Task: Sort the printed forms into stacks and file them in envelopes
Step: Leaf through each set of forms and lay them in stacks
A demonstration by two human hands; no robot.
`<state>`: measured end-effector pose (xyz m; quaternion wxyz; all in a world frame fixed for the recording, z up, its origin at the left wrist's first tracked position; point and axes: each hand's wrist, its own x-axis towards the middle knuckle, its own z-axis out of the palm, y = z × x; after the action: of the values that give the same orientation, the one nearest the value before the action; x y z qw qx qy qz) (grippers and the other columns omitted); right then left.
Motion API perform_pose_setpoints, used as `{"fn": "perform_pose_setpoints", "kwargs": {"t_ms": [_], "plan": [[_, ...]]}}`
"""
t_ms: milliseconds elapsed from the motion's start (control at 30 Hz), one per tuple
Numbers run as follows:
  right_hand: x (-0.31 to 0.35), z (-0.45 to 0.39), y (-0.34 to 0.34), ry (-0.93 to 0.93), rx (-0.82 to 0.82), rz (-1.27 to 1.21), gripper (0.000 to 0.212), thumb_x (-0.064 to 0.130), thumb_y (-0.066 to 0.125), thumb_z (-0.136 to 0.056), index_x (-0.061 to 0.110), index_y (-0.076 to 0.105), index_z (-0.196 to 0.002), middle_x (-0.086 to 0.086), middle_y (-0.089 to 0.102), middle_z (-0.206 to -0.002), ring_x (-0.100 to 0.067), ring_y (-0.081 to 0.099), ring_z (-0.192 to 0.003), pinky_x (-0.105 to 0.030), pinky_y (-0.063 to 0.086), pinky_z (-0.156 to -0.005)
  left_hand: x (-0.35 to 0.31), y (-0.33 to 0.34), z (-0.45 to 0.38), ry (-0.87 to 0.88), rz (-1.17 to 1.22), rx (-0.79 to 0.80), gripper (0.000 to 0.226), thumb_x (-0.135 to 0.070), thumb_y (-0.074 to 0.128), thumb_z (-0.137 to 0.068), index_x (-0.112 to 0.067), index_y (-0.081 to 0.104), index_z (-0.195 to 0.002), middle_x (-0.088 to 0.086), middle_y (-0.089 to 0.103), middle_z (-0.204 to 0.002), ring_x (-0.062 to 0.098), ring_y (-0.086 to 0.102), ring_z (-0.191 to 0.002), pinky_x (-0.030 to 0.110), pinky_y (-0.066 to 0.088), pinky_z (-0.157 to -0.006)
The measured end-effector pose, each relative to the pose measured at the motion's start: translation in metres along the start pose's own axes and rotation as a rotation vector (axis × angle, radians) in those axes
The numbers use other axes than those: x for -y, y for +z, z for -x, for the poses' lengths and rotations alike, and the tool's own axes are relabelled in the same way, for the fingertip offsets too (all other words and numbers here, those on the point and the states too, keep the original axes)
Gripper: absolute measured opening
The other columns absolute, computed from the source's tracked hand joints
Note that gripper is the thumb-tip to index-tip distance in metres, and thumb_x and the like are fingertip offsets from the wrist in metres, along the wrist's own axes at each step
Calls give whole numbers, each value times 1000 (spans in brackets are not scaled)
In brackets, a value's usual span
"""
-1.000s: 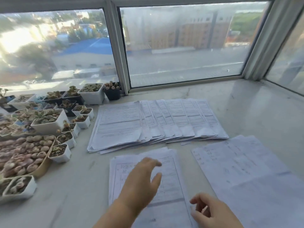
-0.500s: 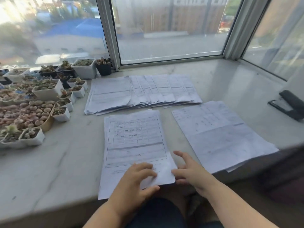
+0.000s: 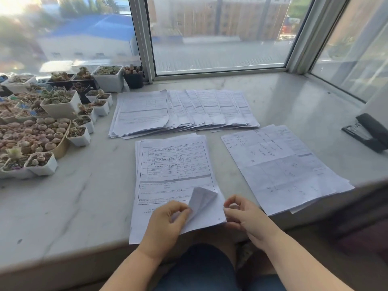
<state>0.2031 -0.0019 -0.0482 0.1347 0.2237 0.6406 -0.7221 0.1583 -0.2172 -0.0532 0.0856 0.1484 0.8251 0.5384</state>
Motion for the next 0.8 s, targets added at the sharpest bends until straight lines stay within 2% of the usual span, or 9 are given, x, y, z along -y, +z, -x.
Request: {"fn": "perform_pose_setpoints", "kwargs": {"t_ms": [100, 167, 233, 300, 333, 433, 567, 700, 800], "plan": [[-2, 0, -1, -14, 10, -16, 16, 3, 67, -85, 10, 57, -95, -5, 72, -80, -16, 69, -74, -23, 55, -67, 4, 6, -1, -12, 31, -154, 20, -13, 70, -83, -27, 56, -78, -6, 63, -66, 8, 57, -62, 24, 44, -63], [-2, 0, -1, -19, 6, -13, 18, 1, 68, -84, 10, 58, -96, -5, 71, -79, -15, 68, -73, -23, 54, -65, 7, 8, -1, 48, -11, -173, 24, -16, 64, -87, -29, 44, -87, -4, 55, -62, 8, 49, -55, 22, 41, -55], [-1, -1, 1, -17, 0, 36, 13, 0, 65, -85, 11, 62, -91, -5, 70, -79, -13, 66, -70, -22, 54, -64, 9, 8, 0, 162, -107, -116, 16, -17, 56, -89, -32, 49, -88, -12, 53, -67, 6, 51, -62, 18, 41, -59], [0, -2, 4, -13, -9, 74, 14, 2, 61, -87, 13, 69, -82, -7, 68, -79, -13, 63, -70, -22, 55, -64, 11, 7, 1, 233, -157, -15, 13, -20, 61, -84, -33, 62, -87, -17, 58, -79, 3, 57, -77, 16, 43, -70], [2, -2, 6, -10, -18, 67, 20, 4, 60, -89, 15, 72, -76, -6, 68, -77, -12, 63, -68, -22, 54, -62, 12, 6, 2, 248, -185, 36, 8, -28, 67, -81, -34, 66, -87, -20, 58, -84, 2, 57, -83, 13, 41, -74], [8, -1, 10, 22, -21, 38, 26, 19, 60, -92, 15, 77, -73, -6, 72, -77, -11, 68, -68, -21, 53, -59, 13, 4, 5, 243, -254, 132, 30, -55, 70, -72, -36, 69, -95, -27, 51, -91, -2, 51, -93, 6, 36, -80], [12, -1, 10, 62, -18, 86, 28, 31, 61, -93, 19, 79, -76, -1, 74, -80, -9, 68, -70, -21, 53, -61, 9, 2, 3, 217, -167, 81, 7, -35, 66, -83, -30, 72, -83, -17, 56, -80, 5, 56, -82, 11, 39, -72], [12, -3, 8, 88, -27, 82, 21, 29, 63, -92, 15, 77, -88, -1, 75, -87, -11, 67, -79, -23, 54, -65, 10, 0, -1, 131, -122, 32, 26, -14, 68, -85, -33, 63, -68, -13, 61, -73, 5, 58, -73, 13, 39, -69], [12, -4, 8, 99, -33, 82, 11, 19, 67, -89, 11, 74, -92, -3, 74, -90, -14, 67, -82, -25, 54, -66, 11, 4, -2, 29, -44, -127, 21, -13, 73, -80, -26, 62, -67, -13, 61, -64, 4, 55, -64, 13, 39, -62]]}}
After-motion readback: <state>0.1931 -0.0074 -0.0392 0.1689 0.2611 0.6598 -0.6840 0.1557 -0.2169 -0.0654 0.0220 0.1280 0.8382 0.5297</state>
